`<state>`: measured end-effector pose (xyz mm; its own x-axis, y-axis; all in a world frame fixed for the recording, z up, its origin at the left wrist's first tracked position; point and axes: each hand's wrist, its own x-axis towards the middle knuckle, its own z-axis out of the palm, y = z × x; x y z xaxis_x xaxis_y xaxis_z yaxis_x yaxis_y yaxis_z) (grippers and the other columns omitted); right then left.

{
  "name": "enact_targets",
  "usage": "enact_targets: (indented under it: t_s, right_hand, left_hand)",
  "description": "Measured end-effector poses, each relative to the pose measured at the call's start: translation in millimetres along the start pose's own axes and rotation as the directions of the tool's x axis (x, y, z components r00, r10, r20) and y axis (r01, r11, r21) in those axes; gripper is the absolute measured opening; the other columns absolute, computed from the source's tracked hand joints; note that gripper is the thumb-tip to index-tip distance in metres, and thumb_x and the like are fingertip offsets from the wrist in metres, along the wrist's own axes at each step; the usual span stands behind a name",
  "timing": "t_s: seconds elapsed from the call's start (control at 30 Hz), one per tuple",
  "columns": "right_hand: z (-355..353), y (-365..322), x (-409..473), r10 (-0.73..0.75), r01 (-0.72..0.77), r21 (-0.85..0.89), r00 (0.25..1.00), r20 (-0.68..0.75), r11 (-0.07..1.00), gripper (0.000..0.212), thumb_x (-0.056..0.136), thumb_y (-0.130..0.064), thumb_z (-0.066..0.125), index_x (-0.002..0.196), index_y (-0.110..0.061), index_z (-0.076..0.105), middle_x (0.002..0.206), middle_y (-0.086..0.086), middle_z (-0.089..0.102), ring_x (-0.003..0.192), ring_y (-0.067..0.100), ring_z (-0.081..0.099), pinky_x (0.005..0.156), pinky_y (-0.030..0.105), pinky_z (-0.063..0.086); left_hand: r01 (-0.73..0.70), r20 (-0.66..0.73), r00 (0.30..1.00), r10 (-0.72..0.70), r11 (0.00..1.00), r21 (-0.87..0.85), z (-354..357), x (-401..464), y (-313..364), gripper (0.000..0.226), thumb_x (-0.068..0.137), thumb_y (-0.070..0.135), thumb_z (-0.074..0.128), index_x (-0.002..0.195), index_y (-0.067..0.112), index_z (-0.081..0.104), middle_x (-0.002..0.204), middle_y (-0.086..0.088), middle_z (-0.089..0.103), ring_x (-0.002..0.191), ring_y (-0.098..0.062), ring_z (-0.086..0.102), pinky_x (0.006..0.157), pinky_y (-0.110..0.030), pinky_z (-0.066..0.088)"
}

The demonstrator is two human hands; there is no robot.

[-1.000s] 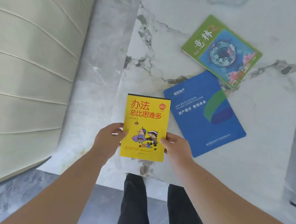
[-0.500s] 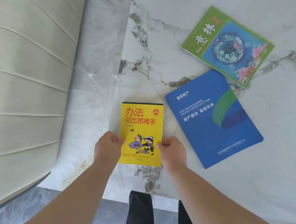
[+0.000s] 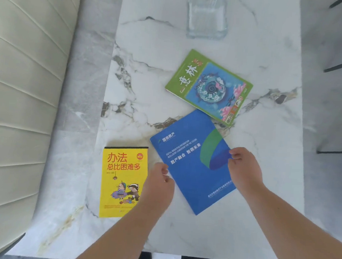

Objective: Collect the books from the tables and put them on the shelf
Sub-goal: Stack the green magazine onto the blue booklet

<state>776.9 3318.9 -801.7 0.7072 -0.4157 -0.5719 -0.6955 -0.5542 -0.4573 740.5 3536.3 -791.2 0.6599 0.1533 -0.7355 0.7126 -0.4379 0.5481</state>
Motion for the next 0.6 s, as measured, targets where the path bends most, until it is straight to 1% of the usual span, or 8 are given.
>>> enact_targets:
  t_s: [0.07, 0.13, 0.17, 0.23, 0.3, 0.4, 0.47, 0.6]
  right_hand:
    - [-5.5, 13.9, 13.1, 0.0, 0.003, -0.092, 1.0, 0.031, 0.996, 0.035, 0.091, -0.011, 0.054, 0.125, -0.017, 0.055, 0.125, 0.005, 0.054, 0.107, 0.022, 0.054, 0.078, 0.027, 0.038]
    - [-4.0, 24.1, 19.0, -0.003, 0.015, -0.159, 0.997, 0.074, 0.987, 0.04, 0.091, -0.017, 0.058, 0.131, -0.018, 0.052, 0.129, 0.005, 0.051, 0.112, 0.023, 0.052, 0.083, 0.032, 0.042]
    - [-1.6, 28.0, 19.4, -0.011, 0.026, -0.193, 0.997, 0.076, 0.981, 0.042, 0.091, -0.018, 0.059, 0.132, -0.019, 0.051, 0.128, 0.004, 0.051, 0.113, 0.025, 0.051, 0.087, 0.037, 0.046]
    - [2.3, 33.6, 12.8, -0.022, 0.038, -0.214, 0.997, 0.074, 0.976, 0.042, 0.09, -0.018, 0.06, 0.13, -0.021, 0.05, 0.124, 0.002, 0.05, 0.116, 0.027, 0.048, 0.091, 0.045, 0.048]
    - [6.8, 42.1, -0.2, -0.023, 0.039, -0.157, 0.995, 0.101, 0.987, 0.038, 0.09, -0.014, 0.059, 0.126, -0.02, 0.05, 0.116, -0.002, 0.049, 0.114, 0.026, 0.047, 0.09, 0.043, 0.048]
    - [14.6, 62.0, -27.8, 0.002, 0.013, -0.085, 0.986, 0.17, 0.996, 0.029, 0.087, -0.006, 0.055, 0.108, -0.024, 0.049, 0.103, -0.007, 0.049, 0.098, 0.022, 0.053, 0.077, 0.036, 0.048]
    - [19.4, 75.7, -43.4, 0.056, -0.052, -0.024, 0.978, 0.2, 0.998, 0.024, 0.086, -0.003, 0.053, 0.095, -0.025, 0.047, 0.098, -0.004, 0.053, 0.085, 0.018, 0.055, 0.066, 0.032, 0.046]
    - [22.6, 94.3, -62.4, 0.119, -0.122, -0.002, 0.965, 0.235, 0.993, 0.026, 0.087, -0.003, 0.053, 0.082, -0.025, 0.04, 0.087, 0.0, 0.057, 0.072, 0.017, 0.053, 0.056, 0.029, 0.04]
  left_hand:
    - [0.14, 0.098, 0.987, -0.128, 0.982, -0.126, 30.2, 3.2, 10.9, 0.025, 0.087, 0.001, 0.048, 0.095, 0.025, 0.045, 0.097, 0.003, 0.058, 0.089, -0.023, 0.062, 0.075, -0.042, 0.055]
    - [0.229, 0.1, 0.972, -0.211, 0.948, -0.223, 49.2, 6.4, 17.6, 0.026, 0.089, -0.001, 0.048, 0.086, 0.024, 0.042, 0.092, 0.002, 0.055, 0.079, -0.018, 0.059, 0.065, -0.033, 0.052]
    - [0.249, 0.077, 0.969, -0.237, 0.934, -0.255, 55.8, 7.3, 18.9, 0.025, 0.09, -0.001, 0.048, 0.091, 0.024, 0.044, 0.094, 0.001, 0.054, 0.077, -0.016, 0.056, 0.061, -0.029, 0.048]
    - [0.253, 0.058, 0.967, -0.247, 0.937, -0.241, 68.0, 6.5, 17.6, 0.036, 0.091, 0.004, 0.048, 0.124, 0.018, 0.046, 0.115, -0.003, 0.053, 0.09, -0.022, 0.058, 0.065, -0.027, 0.046]
    - [0.228, 0.05, 0.973, -0.224, 0.97, -0.089, 77.4, 3.9, 11.0, 0.054, 0.091, 0.008, 0.048, 0.144, 0.016, 0.039, 0.134, -0.005, 0.046, 0.11, -0.027, 0.056, 0.078, -0.032, 0.049]
    - [0.151, -0.021, 0.988, -0.15, 0.969, 0.195, 80.6, -7.0, -2.1, 0.061, 0.091, 0.012, 0.048, 0.15, 0.017, 0.032, 0.147, -0.006, 0.034, 0.131, -0.028, 0.04, 0.105, -0.039, 0.043]
    - [0.087, -0.017, 0.996, -0.087, 0.916, 0.392, 80.9, -19.1, -10.2, 0.067, 0.092, 0.016, 0.047, 0.155, 0.021, 0.023, 0.154, -0.002, 0.025, 0.14, -0.026, 0.025, 0.111, -0.036, 0.033]
    - [-0.032, 0.08, 0.997, -0.023, 0.78, 0.625, 89.1, -40.2, -24.2, 0.071, 0.095, 0.023, 0.047, 0.156, 0.032, 0.012, 0.163, 0.0, 0.004, 0.149, -0.026, 0.008, 0.116, -0.04, 0.03]
